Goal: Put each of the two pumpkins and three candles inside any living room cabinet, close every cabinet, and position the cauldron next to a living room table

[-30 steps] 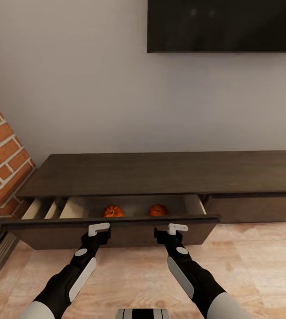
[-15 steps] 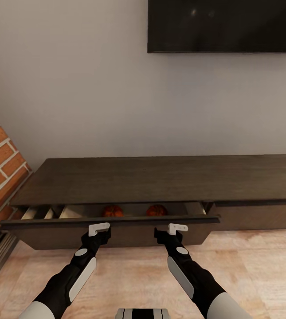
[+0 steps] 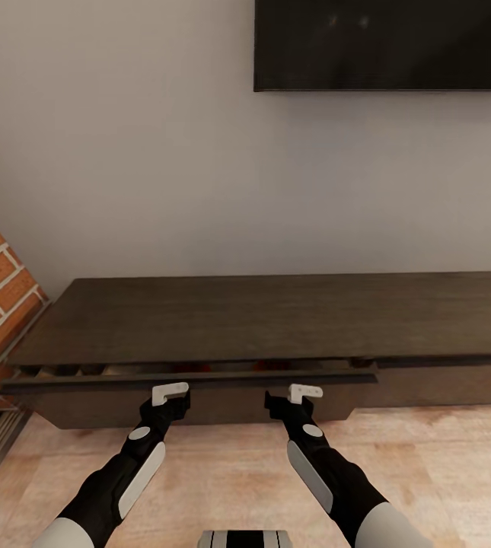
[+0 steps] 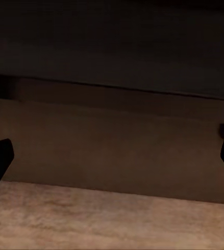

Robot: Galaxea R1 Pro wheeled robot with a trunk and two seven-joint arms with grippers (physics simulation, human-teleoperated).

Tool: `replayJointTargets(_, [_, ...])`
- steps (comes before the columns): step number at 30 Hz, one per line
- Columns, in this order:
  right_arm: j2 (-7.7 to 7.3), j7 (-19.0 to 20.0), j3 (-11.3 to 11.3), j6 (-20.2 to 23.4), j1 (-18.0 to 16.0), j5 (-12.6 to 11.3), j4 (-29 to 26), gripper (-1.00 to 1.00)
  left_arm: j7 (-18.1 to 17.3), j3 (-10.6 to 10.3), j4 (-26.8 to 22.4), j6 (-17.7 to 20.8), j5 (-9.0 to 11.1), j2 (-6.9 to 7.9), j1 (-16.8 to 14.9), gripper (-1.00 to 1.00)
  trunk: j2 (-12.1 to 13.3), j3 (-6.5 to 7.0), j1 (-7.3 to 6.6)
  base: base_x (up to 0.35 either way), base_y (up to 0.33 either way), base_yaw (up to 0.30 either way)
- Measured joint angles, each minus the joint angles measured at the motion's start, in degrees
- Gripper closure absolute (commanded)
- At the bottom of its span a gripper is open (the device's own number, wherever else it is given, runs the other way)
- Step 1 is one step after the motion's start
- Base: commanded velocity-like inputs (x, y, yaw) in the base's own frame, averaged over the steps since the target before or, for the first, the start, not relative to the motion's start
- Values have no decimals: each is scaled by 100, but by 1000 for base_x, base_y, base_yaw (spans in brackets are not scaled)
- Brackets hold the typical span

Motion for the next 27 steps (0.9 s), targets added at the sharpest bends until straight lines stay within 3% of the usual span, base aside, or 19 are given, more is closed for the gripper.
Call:
replayJointTargets(21, [5, 0, 0, 0, 0, 0, 0, -100, 11, -6, -3, -3, 34, -1, 19, -100, 0, -1, -1, 93, 0, 0])
replayJointTargets(27, [5, 0, 3, 1, 0, 0, 0, -100, -4, 1, -9, -3, -9, -5, 0, -100, 0, 0, 4, -138, 0, 0])
